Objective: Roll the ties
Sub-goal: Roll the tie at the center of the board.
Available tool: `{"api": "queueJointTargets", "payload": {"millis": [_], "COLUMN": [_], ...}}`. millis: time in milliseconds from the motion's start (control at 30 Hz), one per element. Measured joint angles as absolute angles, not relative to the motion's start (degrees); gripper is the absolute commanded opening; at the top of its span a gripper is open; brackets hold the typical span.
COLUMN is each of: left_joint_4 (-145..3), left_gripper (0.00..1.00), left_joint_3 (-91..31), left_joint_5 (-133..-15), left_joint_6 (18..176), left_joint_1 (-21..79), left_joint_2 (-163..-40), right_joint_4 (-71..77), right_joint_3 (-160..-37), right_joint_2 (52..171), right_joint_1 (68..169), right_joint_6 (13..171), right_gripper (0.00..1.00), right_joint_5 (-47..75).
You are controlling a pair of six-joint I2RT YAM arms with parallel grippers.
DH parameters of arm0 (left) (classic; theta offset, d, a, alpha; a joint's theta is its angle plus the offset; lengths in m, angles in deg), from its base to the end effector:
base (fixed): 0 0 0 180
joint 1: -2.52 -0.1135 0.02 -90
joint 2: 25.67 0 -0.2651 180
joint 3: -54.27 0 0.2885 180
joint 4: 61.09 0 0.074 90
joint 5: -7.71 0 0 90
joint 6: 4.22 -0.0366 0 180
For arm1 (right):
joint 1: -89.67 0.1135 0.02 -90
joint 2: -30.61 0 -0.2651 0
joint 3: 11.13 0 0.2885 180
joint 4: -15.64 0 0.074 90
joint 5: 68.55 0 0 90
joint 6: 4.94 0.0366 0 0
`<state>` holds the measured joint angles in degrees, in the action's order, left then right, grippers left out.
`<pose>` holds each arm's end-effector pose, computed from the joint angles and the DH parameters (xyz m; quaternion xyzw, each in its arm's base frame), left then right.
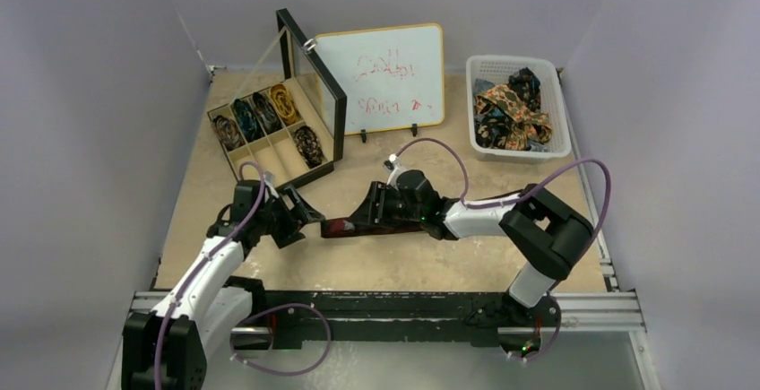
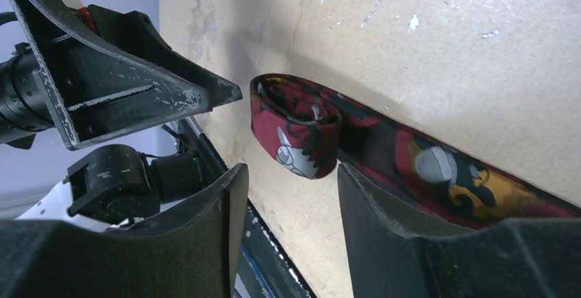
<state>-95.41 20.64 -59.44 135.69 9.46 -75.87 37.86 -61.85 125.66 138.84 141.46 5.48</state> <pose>0.1916 -0.0376 0.1513 -0.2766 0.8838 -0.3203 0.1997 0.2218 0.2721 0.1349 -0.0256 0.8248 0.5101 0.2427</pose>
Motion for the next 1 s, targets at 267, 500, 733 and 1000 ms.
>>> {"api": "queueJointTargets", "payload": {"millis": [267, 500, 733, 1000], "left_joint_4": [-92.8, -92.3, -89.8, -87.2], "left_gripper": [0.74, 0.72, 0.72, 0.69], "left_joint_3": [20.9, 21.5, 21.9, 22.9], "left_joint_5": [-57.6, -56.9, -54.4, -51.8], "left_joint_6": [135.6, 135.4, 134.0, 132.9], "left_joint_1": [9.5, 9.5, 9.5, 9.5], "left_joint_2": [-76.8, -77.0, -77.6, -80.0], "right_joint_4": [36.0, 33.8, 33.0, 31.0], "right_joint_3": [-66.7, -67.1, -67.5, -69.2], "right_joint_2": [131.0, 133.0, 134.3, 135.0], "right_joint_1": [138.8, 138.8, 138.8, 138.8], "right_joint_6": [141.7, 141.8, 141.8, 140.8], "right_gripper": [0.36, 0.32, 0.31, 0.41], "right_joint_5": [4.9, 4.0, 3.9, 3.9]}}
